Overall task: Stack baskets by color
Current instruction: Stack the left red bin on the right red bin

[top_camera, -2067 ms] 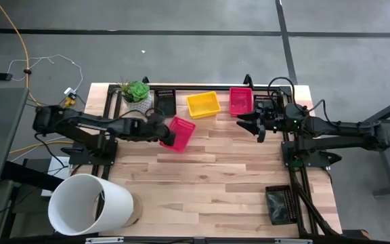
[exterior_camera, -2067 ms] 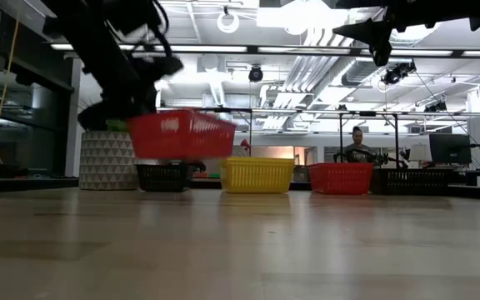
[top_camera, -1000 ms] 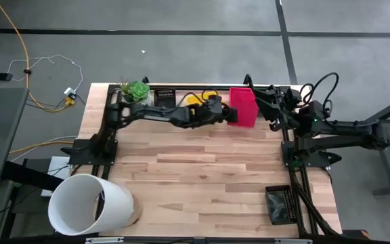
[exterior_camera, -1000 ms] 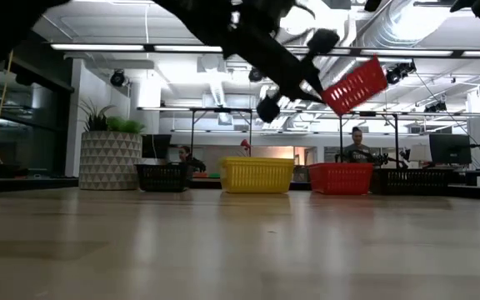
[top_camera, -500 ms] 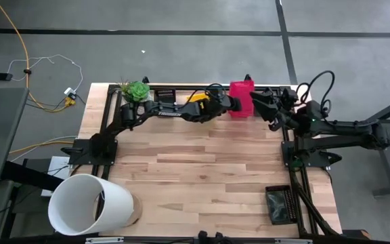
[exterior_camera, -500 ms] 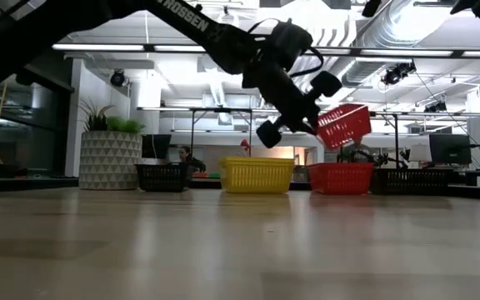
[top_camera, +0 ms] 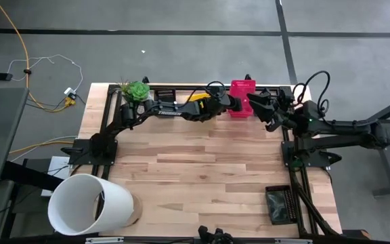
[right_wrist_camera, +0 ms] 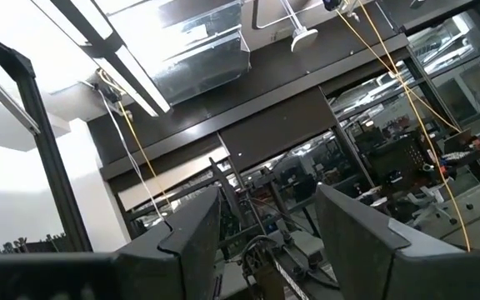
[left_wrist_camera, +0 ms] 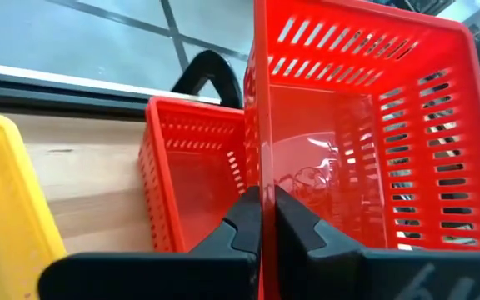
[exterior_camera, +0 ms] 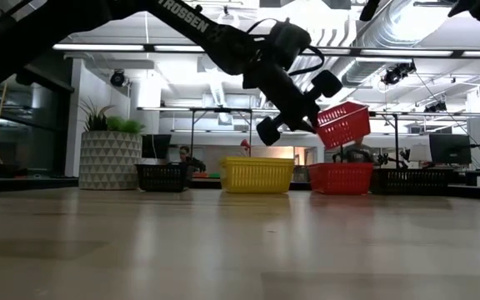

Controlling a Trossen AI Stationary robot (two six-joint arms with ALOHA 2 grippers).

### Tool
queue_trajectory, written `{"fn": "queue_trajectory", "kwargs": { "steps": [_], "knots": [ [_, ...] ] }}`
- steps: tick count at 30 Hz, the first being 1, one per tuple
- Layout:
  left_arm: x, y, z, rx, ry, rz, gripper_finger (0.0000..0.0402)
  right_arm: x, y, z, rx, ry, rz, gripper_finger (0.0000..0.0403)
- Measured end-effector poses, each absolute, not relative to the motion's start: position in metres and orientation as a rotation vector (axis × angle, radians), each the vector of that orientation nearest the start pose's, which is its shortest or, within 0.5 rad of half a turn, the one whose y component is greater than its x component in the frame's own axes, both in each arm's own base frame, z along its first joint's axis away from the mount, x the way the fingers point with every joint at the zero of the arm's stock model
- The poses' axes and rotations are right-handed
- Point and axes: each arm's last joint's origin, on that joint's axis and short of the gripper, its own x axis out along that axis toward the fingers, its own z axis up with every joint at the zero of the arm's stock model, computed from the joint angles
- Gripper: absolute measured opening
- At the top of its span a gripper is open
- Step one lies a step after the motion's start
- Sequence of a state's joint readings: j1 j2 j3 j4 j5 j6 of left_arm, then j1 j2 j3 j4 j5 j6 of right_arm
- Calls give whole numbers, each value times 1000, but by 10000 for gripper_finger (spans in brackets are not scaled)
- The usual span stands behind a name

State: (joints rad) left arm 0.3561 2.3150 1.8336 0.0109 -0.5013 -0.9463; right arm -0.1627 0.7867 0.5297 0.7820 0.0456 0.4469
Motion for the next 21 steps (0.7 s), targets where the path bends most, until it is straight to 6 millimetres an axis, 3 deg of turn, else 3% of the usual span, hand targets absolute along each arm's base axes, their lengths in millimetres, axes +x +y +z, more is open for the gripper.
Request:
{"fn": "queue_trajectory", "kwargs": {
  "steps": [7,16,21],
  "knots": [
    [491,204,186,-835,27,993,18,167,-29,335,405,-562,-82,185],
    [496,206,172,-884,-6,970,118,167,-29,335,405,-567,-81,185],
    [496,208,175,-888,-35,961,169,167,-29,335,404,-567,-81,185]
  ]
}}
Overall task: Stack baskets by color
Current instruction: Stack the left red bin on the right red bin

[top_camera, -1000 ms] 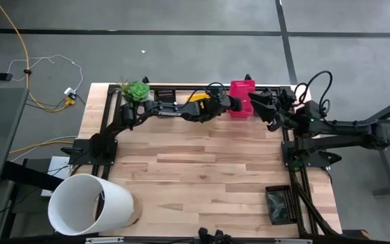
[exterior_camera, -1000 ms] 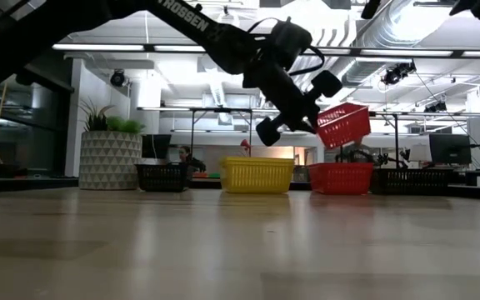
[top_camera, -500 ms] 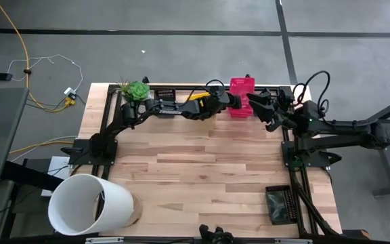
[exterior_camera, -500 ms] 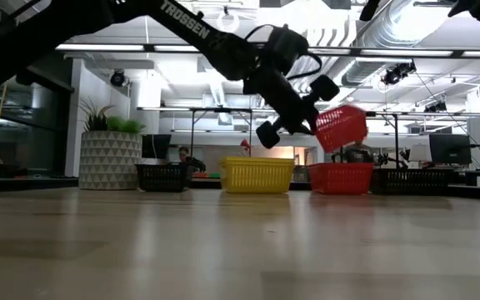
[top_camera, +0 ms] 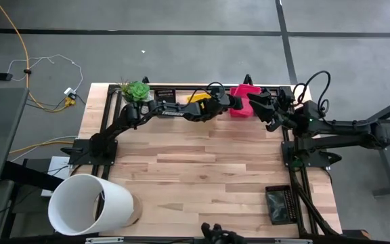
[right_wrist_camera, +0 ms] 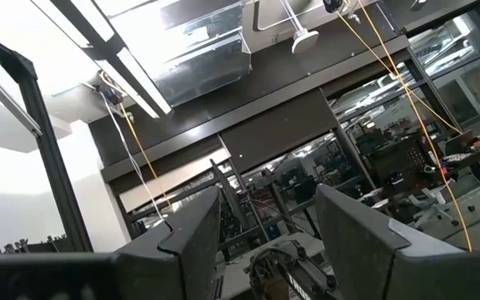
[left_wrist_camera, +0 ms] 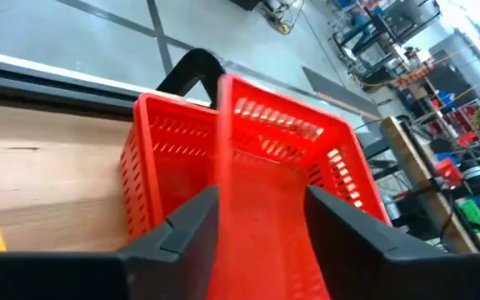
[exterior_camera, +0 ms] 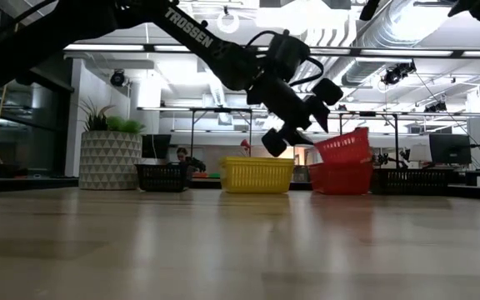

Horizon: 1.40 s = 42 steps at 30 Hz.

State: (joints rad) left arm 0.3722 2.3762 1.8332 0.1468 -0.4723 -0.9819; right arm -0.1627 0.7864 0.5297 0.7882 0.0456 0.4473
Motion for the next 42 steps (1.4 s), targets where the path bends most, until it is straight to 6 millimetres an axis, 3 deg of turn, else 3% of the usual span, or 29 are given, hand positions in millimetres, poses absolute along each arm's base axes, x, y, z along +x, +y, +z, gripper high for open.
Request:
{"fn": "queue_trajectory", "kwargs": {
  "steps": [3,10,15,20,23,26,29,31,36,42],
  "knots": [
    [494,212,186,-885,-69,933,185,167,-29,335,404,-567,-81,185],
    [482,228,239,-732,-76,816,191,167,-29,335,402,-568,-81,185],
    [457,240,295,-626,-92,662,191,167,-29,335,402,-569,-81,185],
    [415,243,363,-467,-79,404,182,167,-29,335,381,-565,-88,185],
    [389,226,400,-351,-19,298,149,167,-29,335,351,-558,-97,185],
    [362,200,429,-240,67,262,87,167,-29,335,337,-557,-102,185],
    [336,171,449,-159,108,229,18,167,-29,334,336,-550,-104,185],
    [319,150,459,-140,97,209,11,168,-29,333,337,-531,-108,185],
    [283,94,456,-104,31,165,2,171,-29,327,351,-472,-118,185],
    [245,45,416,-121,-113,143,1,172,-30,324,355,-441,-127,185]
  ]
}}
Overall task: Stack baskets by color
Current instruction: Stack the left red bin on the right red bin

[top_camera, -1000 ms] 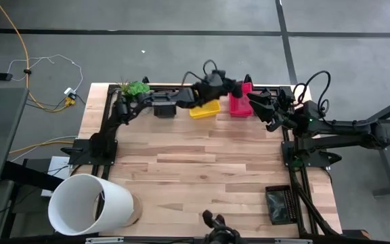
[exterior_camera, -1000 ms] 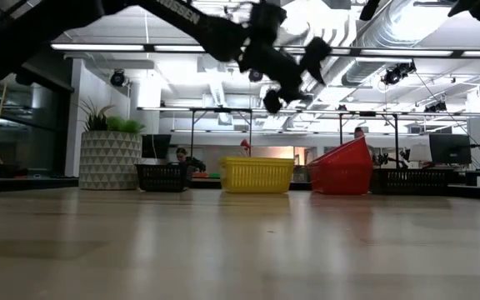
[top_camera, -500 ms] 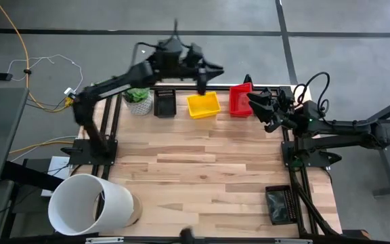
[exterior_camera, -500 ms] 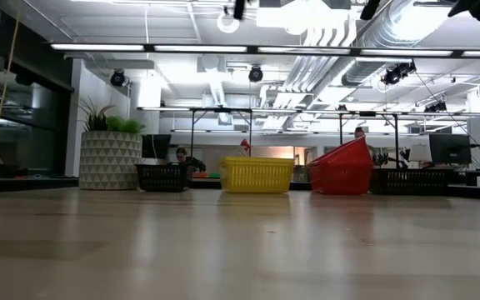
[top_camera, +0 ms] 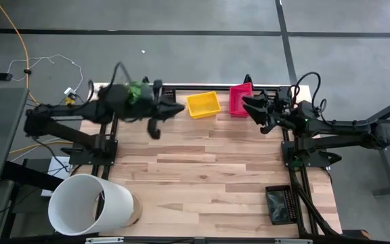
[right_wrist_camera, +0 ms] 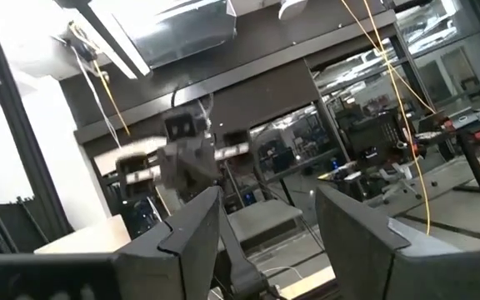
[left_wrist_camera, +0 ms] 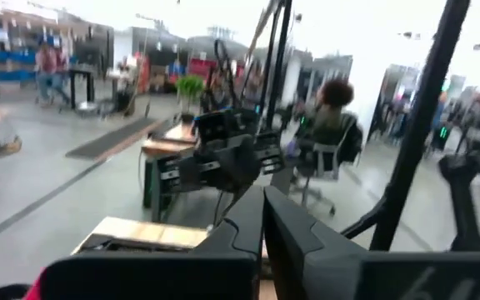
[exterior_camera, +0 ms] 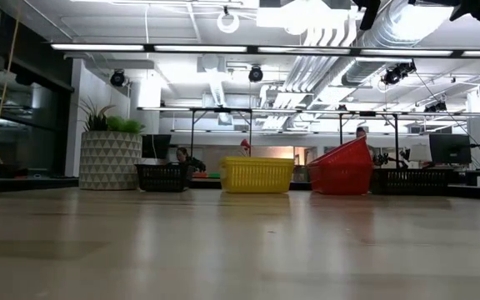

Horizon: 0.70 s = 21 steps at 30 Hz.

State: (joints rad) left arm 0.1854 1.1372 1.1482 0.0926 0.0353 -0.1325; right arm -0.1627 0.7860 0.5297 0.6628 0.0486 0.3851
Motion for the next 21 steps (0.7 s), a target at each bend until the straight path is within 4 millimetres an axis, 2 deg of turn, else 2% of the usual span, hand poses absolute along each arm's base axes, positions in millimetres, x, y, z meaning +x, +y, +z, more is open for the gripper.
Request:
{"fn": "queue_trajectory", "kwargs": {
  "steps": [3,7,12,15,21],
  "knots": [
    [230,31,390,-125,-196,112,0,172,-30,324,393,-446,-137,185],
    [213,22,359,-174,-296,90,0,172,-30,324,409,-448,-138,185],
    [202,17,331,-233,-293,116,0,172,-30,324,360,-433,-131,185],
    [200,12,324,-238,-277,113,0,173,-30,323,356,-422,-130,185],
    [199,1,327,-248,-306,54,0,173,-30,323,356,-422,-128,185]
  ]
}}
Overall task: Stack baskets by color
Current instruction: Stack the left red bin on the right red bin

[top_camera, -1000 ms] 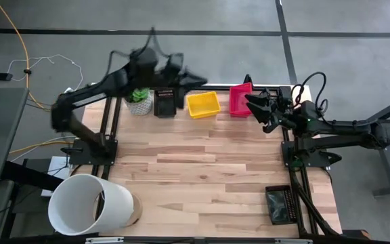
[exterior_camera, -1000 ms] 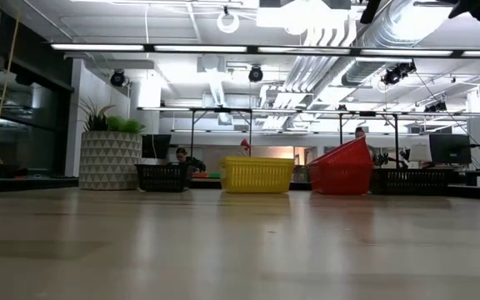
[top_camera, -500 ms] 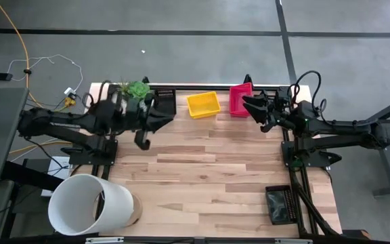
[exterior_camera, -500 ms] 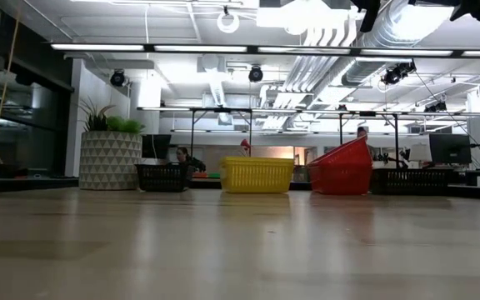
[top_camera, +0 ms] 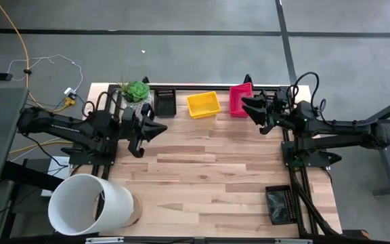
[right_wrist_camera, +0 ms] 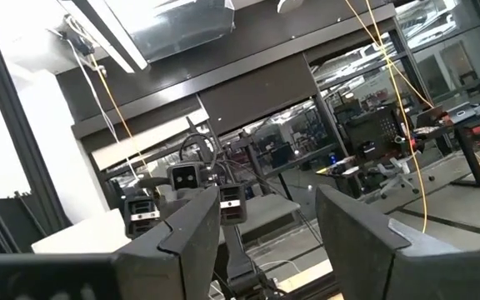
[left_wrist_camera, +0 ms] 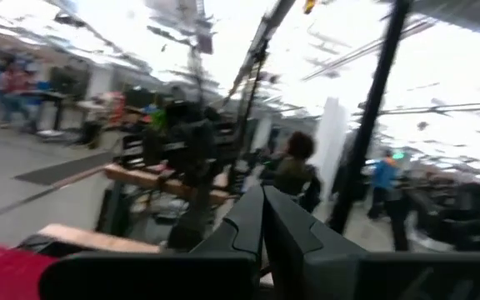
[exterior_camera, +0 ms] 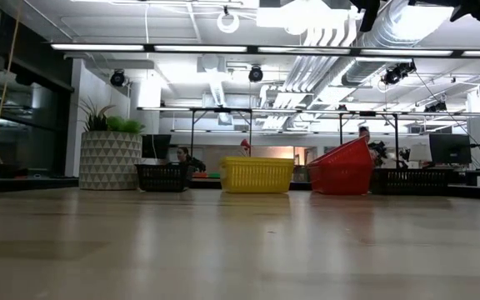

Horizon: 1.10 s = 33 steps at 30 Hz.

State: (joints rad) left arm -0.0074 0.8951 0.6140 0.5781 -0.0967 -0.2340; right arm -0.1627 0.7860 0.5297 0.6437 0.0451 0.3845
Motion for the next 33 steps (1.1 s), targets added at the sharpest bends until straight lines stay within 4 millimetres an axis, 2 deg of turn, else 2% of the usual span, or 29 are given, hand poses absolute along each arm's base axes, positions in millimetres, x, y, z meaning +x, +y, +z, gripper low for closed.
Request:
{"fn": "queue_trajectory", "kwargs": {
  "steps": [5,9,13,18,23,28,33],
  "knots": [
    [197,-18,332,-254,-344,-52,0,174,-30,320,389,-390,-129,185],
    [196,-26,332,-253,-340,-53,0,175,-31,315,428,-347,-152,168],
    [196,-27,332,-241,-340,-47,0,176,-33,313,463,-324,-220,118],
    [196,-26,332,-238,-342,-10,0,176,-39,325,488,-144,-373,17],
    [196,-25,332,-238,-343,9,0,171,-53,329,467,116,-567,13],
    [196,-25,332,-240,-345,16,0,166,-77,308,458,293,-738,4],
    [196,-24,332,-244,-345,38,0,159,-105,277,520,262,-870,1]
  ]
}}
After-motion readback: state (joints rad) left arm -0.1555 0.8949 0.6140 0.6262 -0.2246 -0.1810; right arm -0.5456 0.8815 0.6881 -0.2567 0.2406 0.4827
